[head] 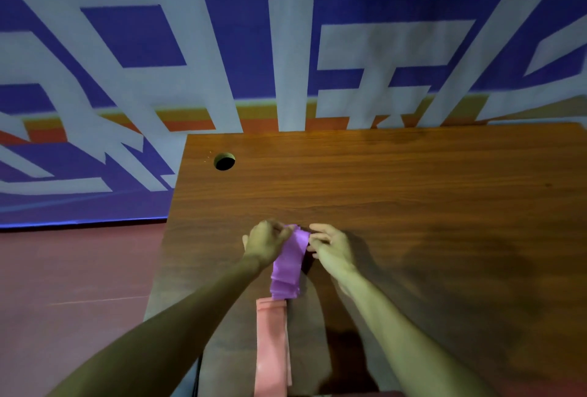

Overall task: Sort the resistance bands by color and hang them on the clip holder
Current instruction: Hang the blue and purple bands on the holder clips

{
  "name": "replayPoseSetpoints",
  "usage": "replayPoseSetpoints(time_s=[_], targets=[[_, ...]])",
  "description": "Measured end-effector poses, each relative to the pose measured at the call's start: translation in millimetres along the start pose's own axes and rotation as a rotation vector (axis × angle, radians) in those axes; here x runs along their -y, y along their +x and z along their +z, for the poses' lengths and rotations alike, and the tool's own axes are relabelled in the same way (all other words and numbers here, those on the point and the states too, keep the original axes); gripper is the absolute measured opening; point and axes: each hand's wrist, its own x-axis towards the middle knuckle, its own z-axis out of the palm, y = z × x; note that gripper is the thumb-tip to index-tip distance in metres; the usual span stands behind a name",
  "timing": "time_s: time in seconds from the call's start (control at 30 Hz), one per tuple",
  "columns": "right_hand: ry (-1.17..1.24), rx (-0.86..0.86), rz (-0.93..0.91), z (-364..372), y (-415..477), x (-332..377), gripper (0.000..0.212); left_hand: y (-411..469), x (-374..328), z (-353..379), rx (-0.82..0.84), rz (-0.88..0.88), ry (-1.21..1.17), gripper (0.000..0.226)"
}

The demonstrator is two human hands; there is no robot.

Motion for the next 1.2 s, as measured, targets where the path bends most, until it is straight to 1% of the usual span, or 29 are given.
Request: replayPoseSetpoints(time_s=[0.1, 0.2, 0.27, 0.37, 0.43, 0.5, 0.57, 0.6, 0.63, 0.67, 0.77, 0.87, 1.03, 1.2], targets=[[0.01, 0.013, -0.087, -15, -10, 26, 0.025, -12, -22, -25, -0.028, 0.094, 0.044, 0.03], [-0.019, 0.023, -0.178, -32, -18, 59, 0.019, -20, -47, -52, -0.069, 0.189, 0.064, 0.02], [-0.042, 0.05, -0.241, -43, -26, 86, 0.016, -23, -65, -71, -0.072, 0.258, 0.056, 0.021], [-0.087, 0.06, -0.346, -64, -41, 128, 0.016, -32, -98, -104, -0.059, 0.416, 0.061, 0.027], [-0.136, 0.056, -0.413, -79, -51, 155, 0.017, -41, -125, -127, -0.042, 0.527, 0.145, 0.023], [-0.233, 0.025, -0.489, -94, -58, 180, 0.015, -50, -153, -147, -0.028, 0.63, 0.222, 0.024], [-0.334, -0.056, -0.578, -109, -65, 205, 0.01, -64, -183, -166, -0.036, 0.712, 0.292, 0.028], [-0.343, -0.092, -0.621, -115, -68, 218, 0.006, -71, -198, -175, -0.044, 0.748, 0.318, 0.028], [-0.324, -0.103, -0.657, -121, -71, 230, 0.002, -78, -212, -184, -0.052, 0.786, 0.329, 0.028], [-0.284, -0.085, -0.692, -126, -74, 243, 0.007, -85, -227, -194, -0.057, 0.829, 0.323, 0.027], [-0.091, 0.097, -0.745, -139, -82, 277, 0.021, -104, -263, -220, -0.075, 0.927, 0.307, 0.026], [0.063, 0.233, -0.751, -151, -96, 305, 0.022, -117, -291, -243, -0.083, 0.98, 0.232, 0.024], [0.211, 0.277, -0.825, -175, -117, 347, 0.024, -141, -332, -276, -0.1, 1.001, 0.052, 0.024], [0.272, 0.246, -0.882, -197, -130, 382, 0.02, -154, -363, -299, -0.111, 1.019, -0.061, 0.022]])
